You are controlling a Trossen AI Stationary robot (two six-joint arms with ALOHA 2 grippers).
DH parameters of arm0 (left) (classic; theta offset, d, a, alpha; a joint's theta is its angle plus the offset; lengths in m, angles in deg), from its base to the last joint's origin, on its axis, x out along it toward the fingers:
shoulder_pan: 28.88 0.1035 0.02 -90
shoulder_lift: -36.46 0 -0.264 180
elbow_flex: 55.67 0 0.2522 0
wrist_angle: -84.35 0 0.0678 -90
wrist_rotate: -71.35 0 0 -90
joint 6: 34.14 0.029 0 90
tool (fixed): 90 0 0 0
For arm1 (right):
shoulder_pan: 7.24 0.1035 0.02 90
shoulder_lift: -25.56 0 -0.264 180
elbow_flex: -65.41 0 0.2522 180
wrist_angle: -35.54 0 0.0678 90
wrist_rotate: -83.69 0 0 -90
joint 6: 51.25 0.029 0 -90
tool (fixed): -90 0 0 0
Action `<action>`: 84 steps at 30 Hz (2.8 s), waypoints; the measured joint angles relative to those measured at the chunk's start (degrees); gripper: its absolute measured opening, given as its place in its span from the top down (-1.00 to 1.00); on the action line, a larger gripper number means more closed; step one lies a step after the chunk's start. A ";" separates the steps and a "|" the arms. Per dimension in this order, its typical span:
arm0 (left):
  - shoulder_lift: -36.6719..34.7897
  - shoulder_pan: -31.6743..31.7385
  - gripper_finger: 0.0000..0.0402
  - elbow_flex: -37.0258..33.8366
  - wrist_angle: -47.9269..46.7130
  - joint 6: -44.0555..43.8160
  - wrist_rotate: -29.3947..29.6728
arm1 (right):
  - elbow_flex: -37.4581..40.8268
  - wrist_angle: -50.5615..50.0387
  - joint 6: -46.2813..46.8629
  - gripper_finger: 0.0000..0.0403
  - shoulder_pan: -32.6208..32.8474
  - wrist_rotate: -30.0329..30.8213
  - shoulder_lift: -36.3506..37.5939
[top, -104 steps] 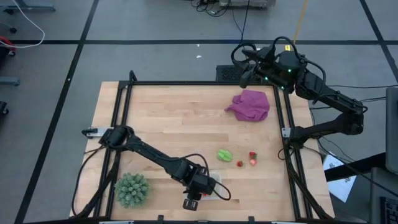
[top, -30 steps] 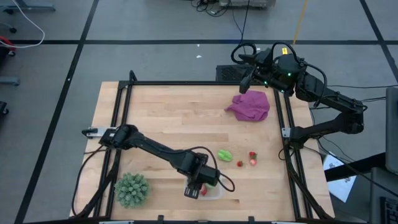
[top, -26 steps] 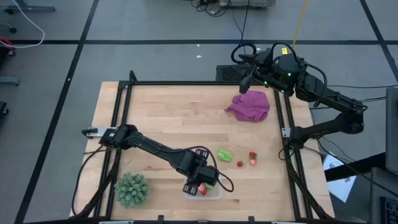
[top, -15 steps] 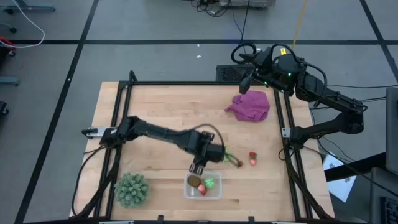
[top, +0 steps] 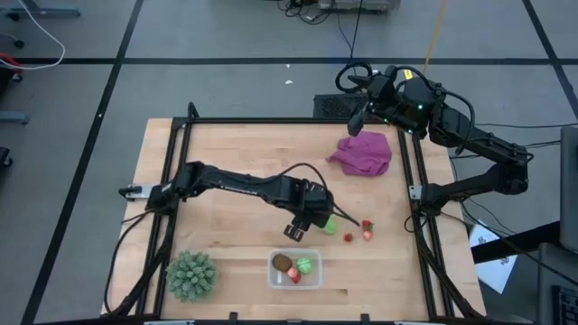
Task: Pick and placing Produce into tupperware
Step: Put the green starfruit into the transparent bin
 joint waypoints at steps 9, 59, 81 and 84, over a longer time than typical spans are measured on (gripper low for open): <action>0.43 1.30 -0.11 -0.04 6.32 4.86 -5.44 | 0.00 0.35 -0.67 -0.33 0.00 -0.02 0.00; 9.48 1.33 -0.68 -0.09 15.61 -1.15 -8.36 | 0.00 2.10 -0.68 -0.33 0.00 -0.04 -0.02; 11.65 1.37 -0.68 -0.09 16.46 -0.71 -5.54 | 0.00 2.03 -0.66 -0.33 0.04 -0.06 -0.02; 11.65 1.35 -0.68 -0.09 16.42 -0.64 -5.38 | 0.00 2.03 -0.66 -0.33 0.04 -0.08 -0.02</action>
